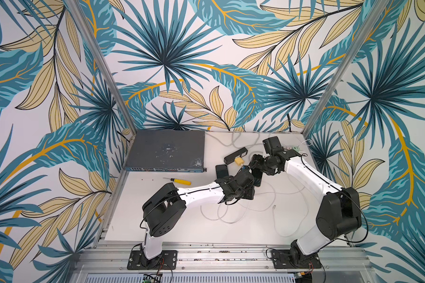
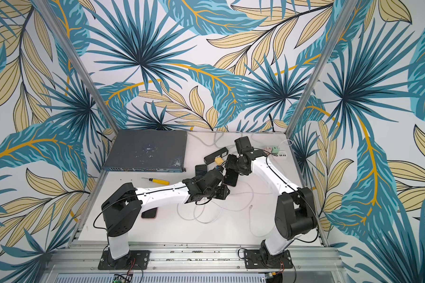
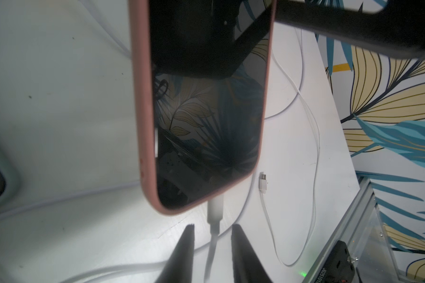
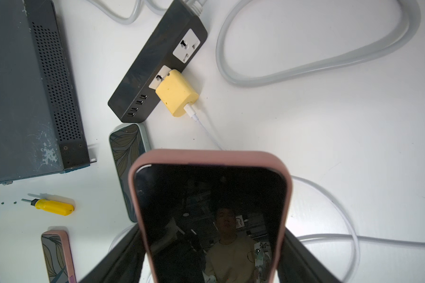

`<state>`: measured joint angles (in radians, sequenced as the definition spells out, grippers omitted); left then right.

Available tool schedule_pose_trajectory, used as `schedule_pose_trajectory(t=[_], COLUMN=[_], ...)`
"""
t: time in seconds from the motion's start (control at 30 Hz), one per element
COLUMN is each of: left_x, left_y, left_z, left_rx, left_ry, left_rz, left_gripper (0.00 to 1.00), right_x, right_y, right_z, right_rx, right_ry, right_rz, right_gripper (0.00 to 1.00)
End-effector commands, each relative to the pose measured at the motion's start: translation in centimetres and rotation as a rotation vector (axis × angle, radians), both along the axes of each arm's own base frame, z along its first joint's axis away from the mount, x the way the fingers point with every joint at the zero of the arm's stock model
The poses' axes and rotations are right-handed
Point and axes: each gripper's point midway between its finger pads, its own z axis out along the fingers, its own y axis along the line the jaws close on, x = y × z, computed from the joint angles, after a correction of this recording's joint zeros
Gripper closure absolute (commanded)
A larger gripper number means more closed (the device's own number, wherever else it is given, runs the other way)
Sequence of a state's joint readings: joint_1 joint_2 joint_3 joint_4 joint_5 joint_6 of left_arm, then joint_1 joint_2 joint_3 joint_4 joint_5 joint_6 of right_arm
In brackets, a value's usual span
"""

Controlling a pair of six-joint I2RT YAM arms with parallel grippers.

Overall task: Unplug the charging cable from the phone
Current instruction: Remove the charging cable from the phone.

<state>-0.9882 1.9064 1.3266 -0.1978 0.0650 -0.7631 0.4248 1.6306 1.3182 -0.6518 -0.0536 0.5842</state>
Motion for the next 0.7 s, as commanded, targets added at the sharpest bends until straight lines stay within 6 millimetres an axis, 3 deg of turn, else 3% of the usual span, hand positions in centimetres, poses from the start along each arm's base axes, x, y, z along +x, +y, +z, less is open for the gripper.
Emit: schedule_pose_trajectory(t=[0.0,0.2,0.67], left_x=[0.5,0.3,-2.2], left_y=[-0.5,-0.3,0.2], left_z=[-0.4,-0.8,-1.6], left_rx=[0.002,0.005,-0.006], left_ry=[-0.005,0.009,0.041], left_rz=[-0.004,-0.003,-0.016], left_gripper=[0.80,1.00,1.00], right_x=[0.0,0.3,2.2], right_y=[0.5,0.5,-0.5], right_z=[1.6,1.9,1.3], right_rx=[0.036,0.037,-0.011], right_ry=[-0.044,-0.052,-0.053], right_rz=[0.000,-0.004,-0.042], right_gripper=[0.29,0.30,0.33])
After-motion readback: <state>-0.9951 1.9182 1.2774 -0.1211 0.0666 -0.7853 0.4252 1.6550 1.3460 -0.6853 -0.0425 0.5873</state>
